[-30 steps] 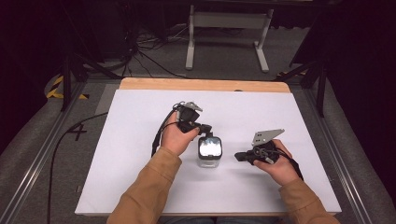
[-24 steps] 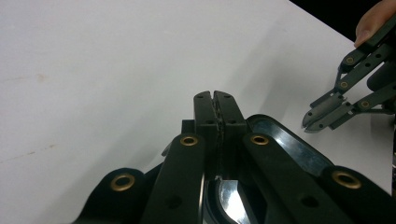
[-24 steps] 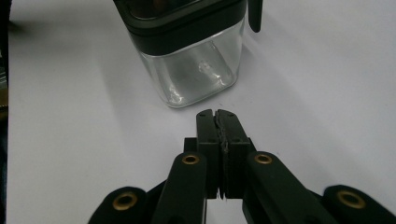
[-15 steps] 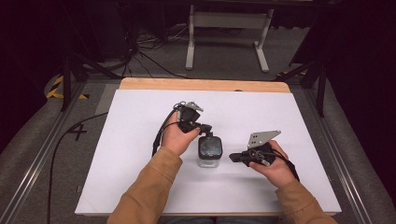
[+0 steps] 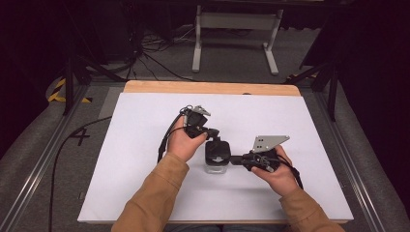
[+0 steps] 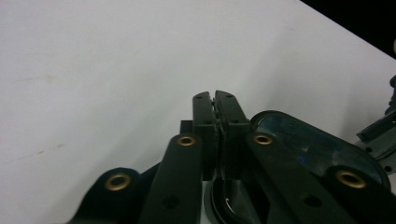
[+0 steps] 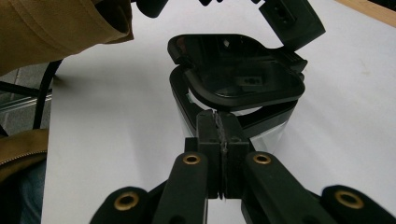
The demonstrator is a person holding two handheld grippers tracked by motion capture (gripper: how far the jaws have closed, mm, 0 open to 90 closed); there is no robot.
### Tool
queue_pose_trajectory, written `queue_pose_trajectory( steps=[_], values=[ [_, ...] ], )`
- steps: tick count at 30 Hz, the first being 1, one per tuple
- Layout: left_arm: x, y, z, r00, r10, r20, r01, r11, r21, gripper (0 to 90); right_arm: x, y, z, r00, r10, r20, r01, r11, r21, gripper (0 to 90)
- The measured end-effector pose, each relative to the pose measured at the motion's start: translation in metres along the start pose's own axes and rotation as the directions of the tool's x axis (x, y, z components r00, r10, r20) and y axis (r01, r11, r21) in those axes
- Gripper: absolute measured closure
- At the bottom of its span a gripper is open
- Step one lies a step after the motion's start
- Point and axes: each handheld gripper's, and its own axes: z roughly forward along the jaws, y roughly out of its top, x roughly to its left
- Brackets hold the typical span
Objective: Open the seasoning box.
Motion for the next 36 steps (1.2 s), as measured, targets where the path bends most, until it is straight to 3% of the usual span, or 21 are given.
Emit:
queue_pose_trajectory(
  steps=[3, 5, 9, 13, 17, 19, 21, 24, 27, 31, 35, 36],
  values=[
    [-0.004, -0.001, -0.008, 0.9999, 0.009, -0.010, -0.010, 0.9998, -0.016, 84.6, -0.001, 0.000, 0.000, 1.0000, -0.001, 0.001, 0.001, 1.000, -0.006, 90.0],
    [-0.012, -0.002, -0.026, 0.9996, 0.025, -0.010, -0.026, 0.9981, -0.056, 84.9, -0.001, 0.001, -0.001, 1.0000, 0.000, 0.002, 0.000, 1.000, -0.011, 90.0],
    [-0.024, -0.008, -0.047, 0.9989, 0.046, -0.002, -0.046, 0.9965, -0.070, 86.2, -0.001, 0.002, -0.001, 1.0000, -0.001, 0.007, 0.001, 1.000, -0.019, 90.0],
    [-0.043, -0.027, -0.070, 0.9979, 0.063, 0.016, -0.061, 0.9934, -0.097, 87.5, -0.001, 0.005, -0.002, 1.0000, 0.002, 0.006, -0.001, 0.999, -0.037, 90.0],
    [-0.055, -0.045, -0.077, 0.9969, 0.071, 0.034, -0.068, 0.9933, -0.093, 88.8, -0.002, 0.008, -0.002, 1.0000, 0.003, 0.002, -0.003, 0.999, -0.047, 90.0],
    [-0.062, -0.059, -0.077, 0.9948, 0.067, 0.077, -0.061, 0.9956, -0.071, 89.0, -0.002, 0.010, -0.002, 1.0000, 0.008, -0.004, -0.008, 0.998, -0.060, 90.0],
    [-0.063, -0.062, -0.075, 0.9949, 0.059, 0.082, -0.054, 0.9964, -0.066, 89.1, -0.002, 0.010, -0.002, 1.0000, 0.008, -0.003, -0.008, 0.998, -0.060, 90.0],
    [-0.065, -0.068, -0.064, 0.9965, 0.059, 0.059, -0.054, 0.9950, -0.085, 87.7, -0.002, 0.011, -0.001, 1.0000, 0.009, 0.002, -0.009, 0.998, -0.069, 90.0],
    [-0.066, -0.075, -0.039, 0.9988, 0.040, 0.028, -0.036, 0.9905, -0.133, 86.7, -0.002, 0.013, -0.001, 0.9999, 0.003, 0.013, -0.002, 0.996, -0.084, 90.0],
    [-0.065, -0.076, -0.029, 0.9996, 0.021, 0.019, -0.018, 0.9848, -0.173, 87.7, -0.003, 0.014, -0.003, 0.9998, 0.008, 0.019, -0.006, 0.994, -0.111, 90.0],
    [-0.064, -0.076, -0.025, 0.9977, 0.042, -0.054, -0.052, 0.9790, -0.197, 86.0, -0.003, 0.016, -0.004, 0.9997, 0.009, 0.024, -0.006, 0.991, -0.135, 90.0],
    [-0.064, -0.076, -0.025, 0.9977, 0.042, -0.054, -0.052, 0.9790, -0.197, 85.8, -0.003, 0.016, -0.004, 0.9997, 0.009, 0.024, -0.006, 0.991, -0.135, 90.0]
  ],
)
